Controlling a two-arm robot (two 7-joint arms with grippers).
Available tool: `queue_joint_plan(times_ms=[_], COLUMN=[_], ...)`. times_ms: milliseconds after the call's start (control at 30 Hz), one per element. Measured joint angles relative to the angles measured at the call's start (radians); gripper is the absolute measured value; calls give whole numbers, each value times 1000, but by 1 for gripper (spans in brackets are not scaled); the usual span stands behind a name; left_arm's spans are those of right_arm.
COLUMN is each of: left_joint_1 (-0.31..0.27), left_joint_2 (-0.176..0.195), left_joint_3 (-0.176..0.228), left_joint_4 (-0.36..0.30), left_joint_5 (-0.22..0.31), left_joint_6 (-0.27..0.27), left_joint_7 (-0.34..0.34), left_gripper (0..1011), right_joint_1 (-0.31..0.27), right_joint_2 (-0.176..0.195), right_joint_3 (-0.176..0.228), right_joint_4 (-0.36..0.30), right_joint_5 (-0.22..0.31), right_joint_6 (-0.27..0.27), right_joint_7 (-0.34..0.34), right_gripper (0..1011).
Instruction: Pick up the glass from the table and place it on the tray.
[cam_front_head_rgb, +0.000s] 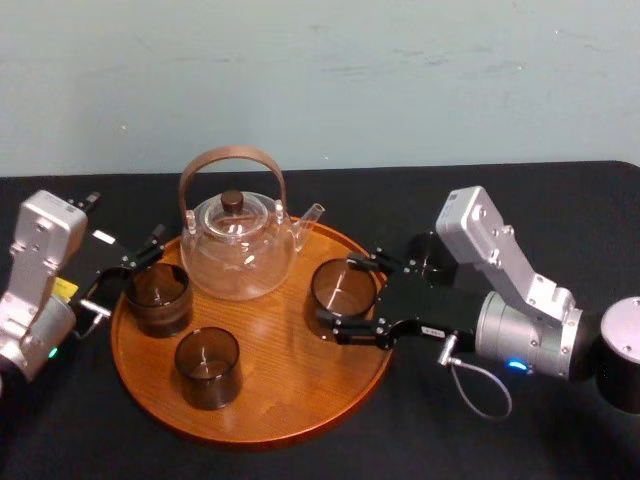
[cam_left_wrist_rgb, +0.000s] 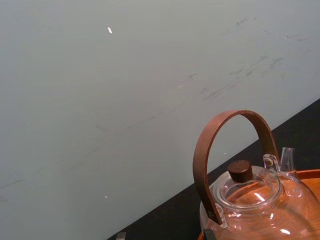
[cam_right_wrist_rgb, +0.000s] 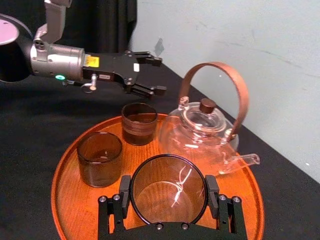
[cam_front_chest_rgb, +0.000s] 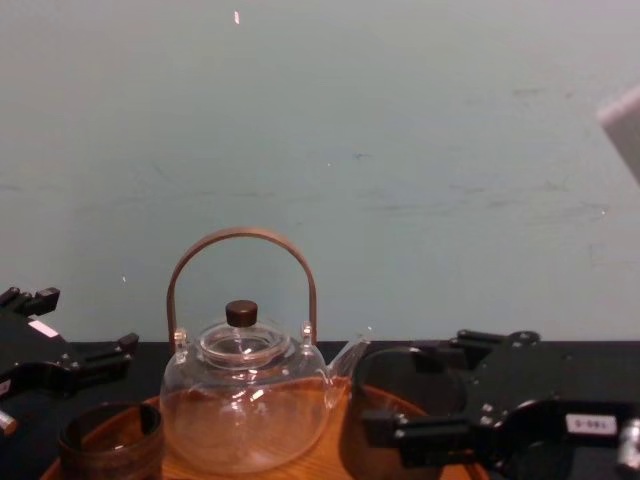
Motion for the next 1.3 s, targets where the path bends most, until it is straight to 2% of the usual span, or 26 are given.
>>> queue_joint_plan(times_ms=[667, 1300], left_joint_1=[0, 0], left_joint_2=[0, 0], left_joint_3=[0, 0], left_joint_4=[0, 0], left_joint_5=[0, 0], left_joint_6=[0, 0], left_joint_7=[0, 0], left_gripper=[1001, 1001], right_joint_1=[12, 32], right_joint_2=[-18, -33], right_joint_3=[-62, -104], right_joint_4=[59, 116], right_joint_5=[5, 15], right_joint_6=[-31, -33], right_joint_7=[35, 64], right_gripper=[906, 906])
